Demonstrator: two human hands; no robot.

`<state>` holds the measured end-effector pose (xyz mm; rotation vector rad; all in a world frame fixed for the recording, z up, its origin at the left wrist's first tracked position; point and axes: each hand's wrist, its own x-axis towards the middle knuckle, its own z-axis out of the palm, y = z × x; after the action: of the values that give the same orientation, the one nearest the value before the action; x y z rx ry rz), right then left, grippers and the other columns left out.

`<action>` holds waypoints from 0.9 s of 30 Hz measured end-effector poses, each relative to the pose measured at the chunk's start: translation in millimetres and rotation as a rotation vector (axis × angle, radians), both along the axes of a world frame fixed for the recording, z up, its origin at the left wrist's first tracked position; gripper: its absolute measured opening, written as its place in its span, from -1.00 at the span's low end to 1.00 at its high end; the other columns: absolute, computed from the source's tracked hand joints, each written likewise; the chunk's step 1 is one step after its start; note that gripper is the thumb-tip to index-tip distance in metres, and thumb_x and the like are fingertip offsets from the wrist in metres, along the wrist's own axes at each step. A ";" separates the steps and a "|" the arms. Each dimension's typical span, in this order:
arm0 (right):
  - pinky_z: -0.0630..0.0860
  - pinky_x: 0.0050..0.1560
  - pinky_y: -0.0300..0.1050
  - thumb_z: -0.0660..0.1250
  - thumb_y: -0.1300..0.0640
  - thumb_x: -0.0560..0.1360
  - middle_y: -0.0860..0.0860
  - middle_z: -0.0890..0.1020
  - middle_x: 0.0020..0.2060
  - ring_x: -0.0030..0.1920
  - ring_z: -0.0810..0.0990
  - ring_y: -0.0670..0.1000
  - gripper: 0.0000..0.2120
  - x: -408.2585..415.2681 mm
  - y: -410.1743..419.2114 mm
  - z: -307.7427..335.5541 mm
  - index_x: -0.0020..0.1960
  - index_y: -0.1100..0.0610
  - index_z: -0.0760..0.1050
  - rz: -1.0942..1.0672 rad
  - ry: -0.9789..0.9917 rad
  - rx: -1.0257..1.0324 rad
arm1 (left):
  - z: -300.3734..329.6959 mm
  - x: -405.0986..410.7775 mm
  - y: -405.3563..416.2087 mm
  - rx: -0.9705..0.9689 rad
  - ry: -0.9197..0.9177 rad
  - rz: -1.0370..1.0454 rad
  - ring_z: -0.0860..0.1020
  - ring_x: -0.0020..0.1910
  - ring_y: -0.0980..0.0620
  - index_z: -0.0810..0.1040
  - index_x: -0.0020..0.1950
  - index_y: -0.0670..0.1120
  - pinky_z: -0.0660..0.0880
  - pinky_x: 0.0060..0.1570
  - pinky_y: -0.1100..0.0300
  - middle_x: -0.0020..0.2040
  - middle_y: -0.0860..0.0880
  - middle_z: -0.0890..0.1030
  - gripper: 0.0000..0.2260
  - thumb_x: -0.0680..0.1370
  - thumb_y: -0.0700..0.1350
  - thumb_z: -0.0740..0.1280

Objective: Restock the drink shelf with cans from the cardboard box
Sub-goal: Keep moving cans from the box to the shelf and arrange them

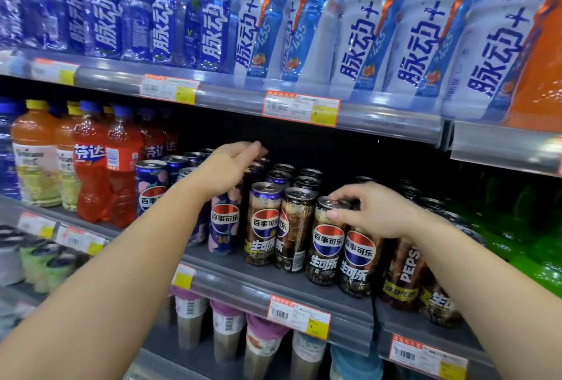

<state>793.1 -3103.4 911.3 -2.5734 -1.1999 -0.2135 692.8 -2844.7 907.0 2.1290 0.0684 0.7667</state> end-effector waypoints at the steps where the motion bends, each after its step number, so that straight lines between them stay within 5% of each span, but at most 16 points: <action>1: 0.49 0.08 -0.15 0.36 -0.19 0.46 -0.23 0.60 -0.07 -0.04 0.57 -0.18 -0.63 0.1 0.4 1.0 0.23 -0.10 0.53 0.004 0.011 0.001 | -2.3 -2.4 3.6 0.006 0.003 0.009 0.54 0.21 0.02 0.56 0.24 -0.05 0.39 0.13 0.26 0.23 0.00 0.58 -0.67 0.65 0.05 0.10; 3: 0.45 -0.03 -0.21 0.38 -0.16 0.47 -0.22 0.59 -0.14 -0.19 0.50 -0.26 -0.64 -0.6 2.3 3.4 0.22 -0.10 0.53 -0.001 0.032 -0.009 | -11.9 -4.5 11.7 0.065 0.053 0.014 0.60 0.09 -0.05 0.57 0.20 -0.01 0.41 0.12 0.19 0.17 -0.03 0.62 -0.69 0.63 0.10 0.15; 6: 0.47 0.17 -0.10 0.35 -0.29 0.41 -0.12 0.57 0.19 0.03 0.53 -0.14 -0.49 -1.0 8.1 3.7 0.30 -0.12 0.46 -0.020 -0.016 -0.030 | -26.6 -6.0 19.7 0.258 0.107 0.038 0.57 0.12 0.01 0.58 0.13 0.15 0.39 0.27 0.01 0.07 0.04 0.63 -0.57 0.38 0.35 0.32; 9: 0.41 0.25 -0.08 0.30 -0.41 0.33 -0.12 0.54 0.26 0.17 0.51 -0.06 -0.33 -5.8 20.8 1.1 0.36 -0.17 0.39 -0.036 -0.044 0.029 | -38.0 -4.2 16.5 0.618 0.138 0.168 0.34 0.36 0.07 0.52 0.25 0.19 -0.12 0.49 -0.16 0.26 0.13 0.52 -0.35 0.23 0.42 0.40; 12: 0.40 0.27 -0.06 0.31 -0.40 0.37 -0.10 0.58 0.18 0.16 0.53 -0.04 -0.37 -14.9 38.9 3.9 0.35 -0.14 0.41 -0.082 -0.064 0.068 | -39.3 -2.3 13.5 0.703 0.077 0.237 0.32 0.37 0.08 0.52 0.26 0.22 -0.27 0.47 -0.15 0.21 0.15 0.55 -0.41 0.27 0.38 0.40; 17: 0.25 0.37 0.10 0.29 -0.43 0.35 -0.06 0.60 0.14 0.25 0.47 0.08 -0.40 -24.2 72.0 4.0 0.25 -0.09 0.47 -0.192 -0.183 -0.026 | -32.5 -0.4 23.4 0.693 0.116 0.192 0.25 0.42 0.12 0.51 0.26 0.27 -0.23 0.47 -0.15 0.25 0.15 0.54 -0.46 0.30 0.32 0.43; 22: 0.44 0.27 -0.05 0.47 0.03 0.43 -0.12 0.61 0.12 0.11 0.56 -0.09 -0.66 -19.2 61.3 18.8 0.19 -0.07 0.54 0.003 0.071 -0.009 | -28.8 -1.8 35.0 0.774 0.143 0.168 0.21 0.47 0.02 0.47 0.30 0.28 -0.11 0.46 -0.19 0.40 0.12 0.43 -0.48 0.36 0.26 0.43; 24: 0.41 0.31 -0.03 0.46 -0.04 0.42 -0.12 0.59 0.19 0.15 0.54 -0.09 -0.59 -19.2 57.7 19.5 0.24 -0.07 0.51 0.003 0.084 -0.008 | -30.7 -1.1 38.0 0.762 0.118 0.162 0.23 0.45 0.01 0.47 0.30 0.27 -0.07 0.46 -0.20 0.38 0.11 0.46 -0.49 0.37 0.23 0.44; 27: 0.02 0.50 0.23 0.33 -0.38 0.37 -0.10 0.53 0.30 0.34 0.42 0.05 -0.43 -19.8 63.3 6.2 0.28 -0.14 0.45 -0.145 -0.083 -0.071 | -34.7 1.5 37.4 0.752 0.049 0.157 0.30 0.41 0.00 0.52 0.27 0.22 -0.09 0.46 -0.20 0.30 0.12 0.53 -0.51 0.36 0.18 0.47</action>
<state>773.4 -3040.2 917.6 -2.7405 -1.0671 -0.3172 694.3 -2807.3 872.3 2.8809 -0.0359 0.9281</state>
